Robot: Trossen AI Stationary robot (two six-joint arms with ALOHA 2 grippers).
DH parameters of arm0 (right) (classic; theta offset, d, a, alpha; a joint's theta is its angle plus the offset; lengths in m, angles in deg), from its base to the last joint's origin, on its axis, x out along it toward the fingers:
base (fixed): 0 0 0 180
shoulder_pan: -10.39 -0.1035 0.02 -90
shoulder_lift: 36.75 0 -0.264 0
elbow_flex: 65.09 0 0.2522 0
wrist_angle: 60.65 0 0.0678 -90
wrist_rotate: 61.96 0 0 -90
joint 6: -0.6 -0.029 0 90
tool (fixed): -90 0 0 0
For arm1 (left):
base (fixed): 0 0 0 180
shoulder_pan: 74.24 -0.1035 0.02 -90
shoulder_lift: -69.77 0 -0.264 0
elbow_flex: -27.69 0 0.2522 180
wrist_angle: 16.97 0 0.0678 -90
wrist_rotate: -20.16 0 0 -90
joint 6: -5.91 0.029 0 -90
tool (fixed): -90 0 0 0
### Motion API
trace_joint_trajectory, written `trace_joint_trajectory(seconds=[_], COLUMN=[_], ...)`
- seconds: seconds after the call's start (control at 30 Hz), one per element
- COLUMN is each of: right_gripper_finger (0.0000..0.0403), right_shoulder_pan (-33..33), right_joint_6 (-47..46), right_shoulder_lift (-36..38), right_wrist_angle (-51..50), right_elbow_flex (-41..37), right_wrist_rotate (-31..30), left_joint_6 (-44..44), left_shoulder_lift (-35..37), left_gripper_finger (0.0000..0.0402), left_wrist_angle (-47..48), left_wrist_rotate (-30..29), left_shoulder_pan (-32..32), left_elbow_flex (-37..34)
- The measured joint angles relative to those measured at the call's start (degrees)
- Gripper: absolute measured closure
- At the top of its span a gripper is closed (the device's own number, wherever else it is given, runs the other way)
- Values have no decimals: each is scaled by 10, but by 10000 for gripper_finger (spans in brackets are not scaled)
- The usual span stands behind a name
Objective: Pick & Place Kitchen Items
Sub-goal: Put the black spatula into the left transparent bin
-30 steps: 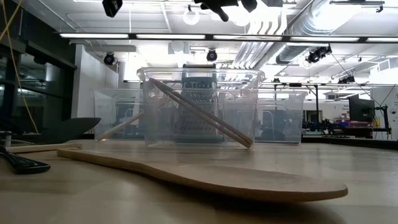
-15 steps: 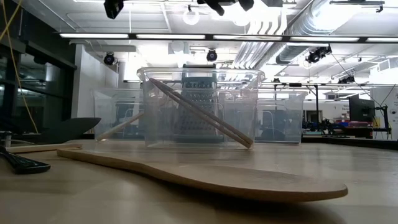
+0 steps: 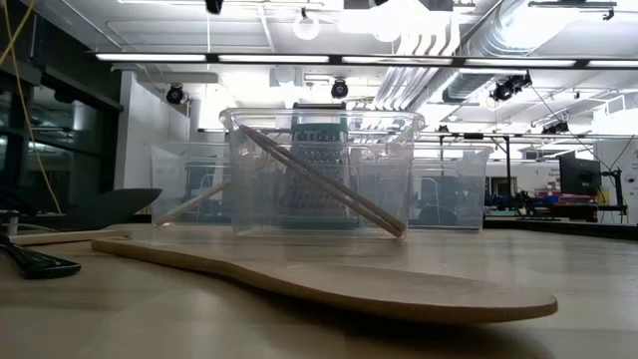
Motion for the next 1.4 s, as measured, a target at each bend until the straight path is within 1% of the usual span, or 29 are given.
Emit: trace_joint_trajectory(seconds=[0.07,0.17,0.4,0.47,0.6,0.73,0.87,1.23,1.33,1.4], right_gripper_finger=[301,301,301,301,301,301,301,301,301,301], right_shoulder_pan=[0,0,6,10,17,19,25,26,26,26], right_joint_6=[-1,-1,-20,-27,-23,-22,-28,-29,-30,-30], right_shoulder_lift=[0,0,0,-6,-9,-13,-16,-18,-18,-18], right_wrist_angle=[0,1,15,34,59,61,69,64,65,65], right_elbow_flex=[0,0,0,0,0,0,0,0,0,0], right_wrist_rotate=[8,8,8,8,48,64,99,107,109,110], left_joint_6=[4,5,1,1,1,1,1,1,1,1], left_shoulder_lift=[-6,-7,-6,-10,-22,-32,-39,-38,-38,-38], left_gripper_finger=[121,125,137,139,140,140,140,141,153,170], left_wrist_angle=[-33,-55,-91,-94,-98,-111,-133,-145,-146,-146], left_wrist_rotate=[0,0,-8,-14,-24,-24,-11,-9,-8,2], left_shoulder_pan=[0,0,0,0,0,0,0,0,0,0], left_elbow_flex=[0,0,0,0,0,1,1,1,1,1])
